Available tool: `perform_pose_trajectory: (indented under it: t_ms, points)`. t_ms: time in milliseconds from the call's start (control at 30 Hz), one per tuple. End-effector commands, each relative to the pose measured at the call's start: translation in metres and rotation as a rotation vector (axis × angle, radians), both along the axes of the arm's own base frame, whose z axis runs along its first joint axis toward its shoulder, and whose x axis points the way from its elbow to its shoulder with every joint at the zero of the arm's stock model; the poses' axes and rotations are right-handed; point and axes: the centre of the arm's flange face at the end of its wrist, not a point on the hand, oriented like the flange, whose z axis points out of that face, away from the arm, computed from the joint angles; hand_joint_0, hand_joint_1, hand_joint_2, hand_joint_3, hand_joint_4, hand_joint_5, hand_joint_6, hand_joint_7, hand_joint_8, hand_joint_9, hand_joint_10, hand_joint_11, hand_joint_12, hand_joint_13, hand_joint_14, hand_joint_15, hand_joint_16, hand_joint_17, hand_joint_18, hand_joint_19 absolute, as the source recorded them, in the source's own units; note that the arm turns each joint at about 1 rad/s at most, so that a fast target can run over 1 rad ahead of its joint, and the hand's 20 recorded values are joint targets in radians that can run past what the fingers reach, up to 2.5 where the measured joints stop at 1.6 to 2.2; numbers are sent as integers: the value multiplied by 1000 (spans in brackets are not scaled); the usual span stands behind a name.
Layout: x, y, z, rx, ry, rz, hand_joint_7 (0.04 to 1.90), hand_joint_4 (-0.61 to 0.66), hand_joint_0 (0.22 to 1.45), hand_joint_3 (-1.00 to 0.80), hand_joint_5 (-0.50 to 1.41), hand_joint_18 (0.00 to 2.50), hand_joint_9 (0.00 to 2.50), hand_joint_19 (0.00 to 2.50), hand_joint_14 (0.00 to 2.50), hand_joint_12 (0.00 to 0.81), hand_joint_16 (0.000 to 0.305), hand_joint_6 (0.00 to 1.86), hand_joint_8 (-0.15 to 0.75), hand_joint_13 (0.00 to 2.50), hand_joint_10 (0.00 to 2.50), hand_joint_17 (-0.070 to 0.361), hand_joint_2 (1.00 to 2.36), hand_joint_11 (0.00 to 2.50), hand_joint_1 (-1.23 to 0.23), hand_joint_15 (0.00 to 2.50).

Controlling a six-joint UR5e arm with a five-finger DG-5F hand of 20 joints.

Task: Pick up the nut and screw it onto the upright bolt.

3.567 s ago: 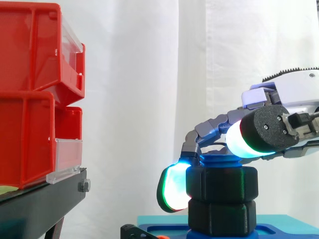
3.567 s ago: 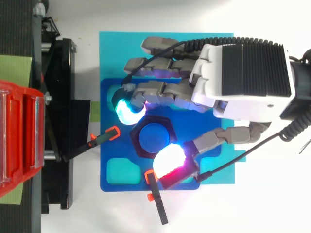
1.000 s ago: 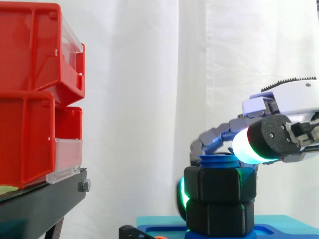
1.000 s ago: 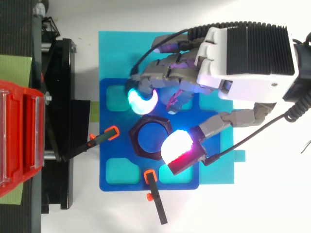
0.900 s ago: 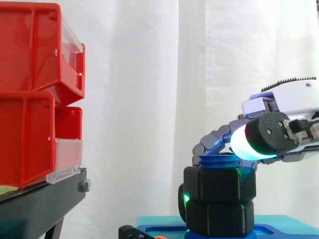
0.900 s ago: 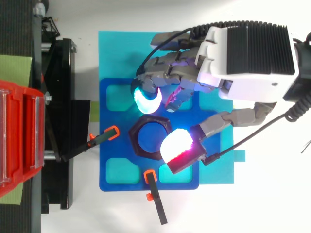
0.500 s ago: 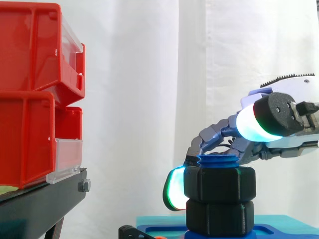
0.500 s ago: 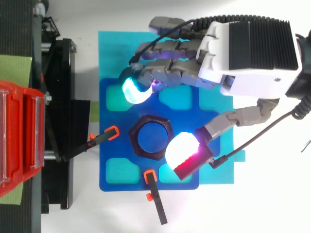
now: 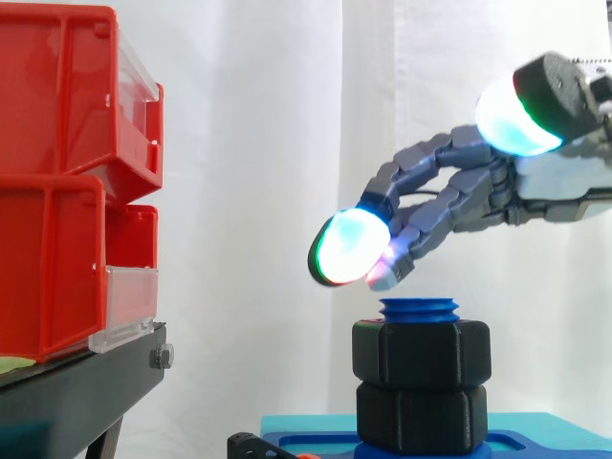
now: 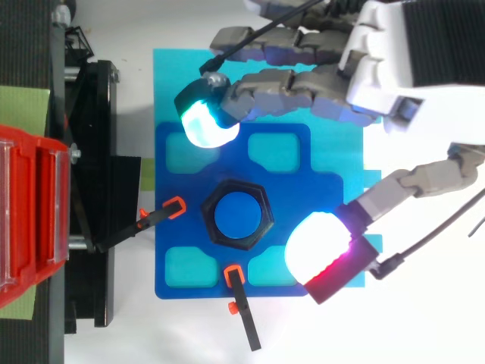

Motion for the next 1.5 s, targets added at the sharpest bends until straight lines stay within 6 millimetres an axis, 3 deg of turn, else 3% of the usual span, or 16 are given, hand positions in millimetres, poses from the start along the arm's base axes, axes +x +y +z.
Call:
perform_pose_trajectory:
  t_ms: [0,167,500,633,733,833,900,1033,1467]
  points:
    - [-5,1,12,3,0,-1,626,145,326,-500,-236,0,357,0,0,400,65,501,261,28,0,146,1000,0,-317,0]
    - [-19,1,27,1,41,-11,618,129,435,-500,-224,0,324,0,0,350,55,501,220,0,0,123,1000,0,-390,0]
    - [-48,-4,41,25,153,-38,624,129,474,-500,-220,0,283,0,0,336,52,501,211,0,0,116,1000,0,-452,0]
    - [-93,-9,56,44,101,-93,626,131,477,-500,-217,0,286,0,0,337,51,501,212,0,0,116,1000,0,-457,0]
    - [-111,-11,68,54,25,-147,621,129,478,-500,-219,0,279,0,0,338,51,501,211,0,0,115,1000,0,-457,0]
    - [-124,-14,69,61,5,-182,620,121,477,-500,-227,0,237,0,0,338,52,501,206,0,0,117,1000,0,-455,0]
    - [-144,-15,59,80,23,-210,615,119,475,-500,-229,0,221,0,0,339,52,501,204,0,0,117,1000,0,-455,0]
    - [-151,-14,46,169,-14,-258,610,109,473,-500,-236,0,186,0,0,340,53,501,200,0,0,119,1000,0,-453,0]
    - [-151,-14,43,326,-36,-291,623,98,454,-500,-246,0,146,0,0,349,55,501,203,0,0,123,1000,0,-462,0]
